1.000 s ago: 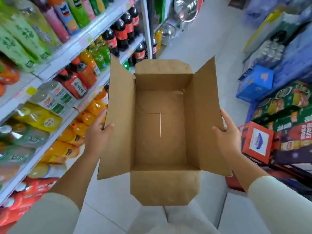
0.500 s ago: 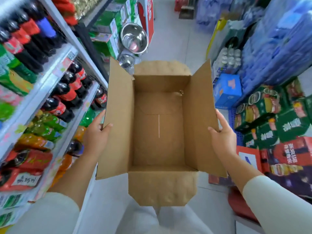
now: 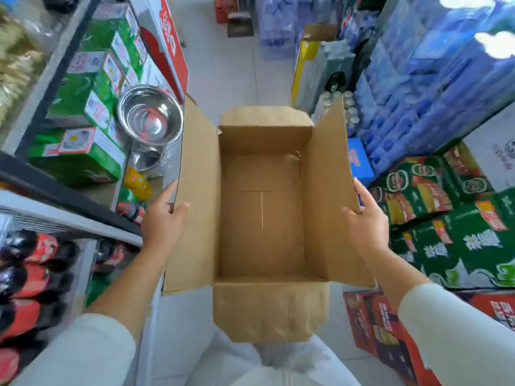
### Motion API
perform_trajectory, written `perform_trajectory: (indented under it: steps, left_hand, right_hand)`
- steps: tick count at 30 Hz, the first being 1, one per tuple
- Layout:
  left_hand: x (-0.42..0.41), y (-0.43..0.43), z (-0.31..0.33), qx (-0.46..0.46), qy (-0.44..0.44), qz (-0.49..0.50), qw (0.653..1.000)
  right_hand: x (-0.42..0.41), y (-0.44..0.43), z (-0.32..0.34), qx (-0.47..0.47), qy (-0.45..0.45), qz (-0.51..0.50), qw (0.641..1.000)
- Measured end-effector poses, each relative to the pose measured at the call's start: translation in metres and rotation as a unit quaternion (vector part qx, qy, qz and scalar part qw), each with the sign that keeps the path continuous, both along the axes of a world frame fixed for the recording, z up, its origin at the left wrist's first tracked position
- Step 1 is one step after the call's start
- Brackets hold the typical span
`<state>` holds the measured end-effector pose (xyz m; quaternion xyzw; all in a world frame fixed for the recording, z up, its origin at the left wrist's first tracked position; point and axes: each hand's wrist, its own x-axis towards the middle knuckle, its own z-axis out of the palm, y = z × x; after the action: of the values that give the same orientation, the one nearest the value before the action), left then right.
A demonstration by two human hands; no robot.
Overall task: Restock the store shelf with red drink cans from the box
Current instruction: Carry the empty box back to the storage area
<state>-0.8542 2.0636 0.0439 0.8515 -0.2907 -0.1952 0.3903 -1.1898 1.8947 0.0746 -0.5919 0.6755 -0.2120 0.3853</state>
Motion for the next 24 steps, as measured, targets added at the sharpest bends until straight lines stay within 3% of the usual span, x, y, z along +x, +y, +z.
perform_trajectory:
  steps: [5, 10, 20, 24]
  left_hand:
    - [0.059, -0.121, 0.004, 0.012, -0.031, -0.042, 0.999]
    - [0.115, -0.267, -0.009, -0.011, -0.007, -0.053, 0.999]
    - [0.240, -0.517, 0.012, -0.016, -0.007, 0.013, 1.000]
    - [0.304, -0.618, 0.013, -0.035, -0.003, -0.005, 0.999]
  right_hand:
    - [0.046, -0.097, 0.001, 0.002, 0.004, -0.025, 1.000]
    - [0.104, -0.230, -0.011, -0.006, 0.005, -0.039, 0.999]
    - [0.233, -0.505, 0.019, -0.006, 0.013, 0.000, 1.000]
    - [0.304, -0.602, 0.020, -0.007, -0.007, -0.004, 1.000]
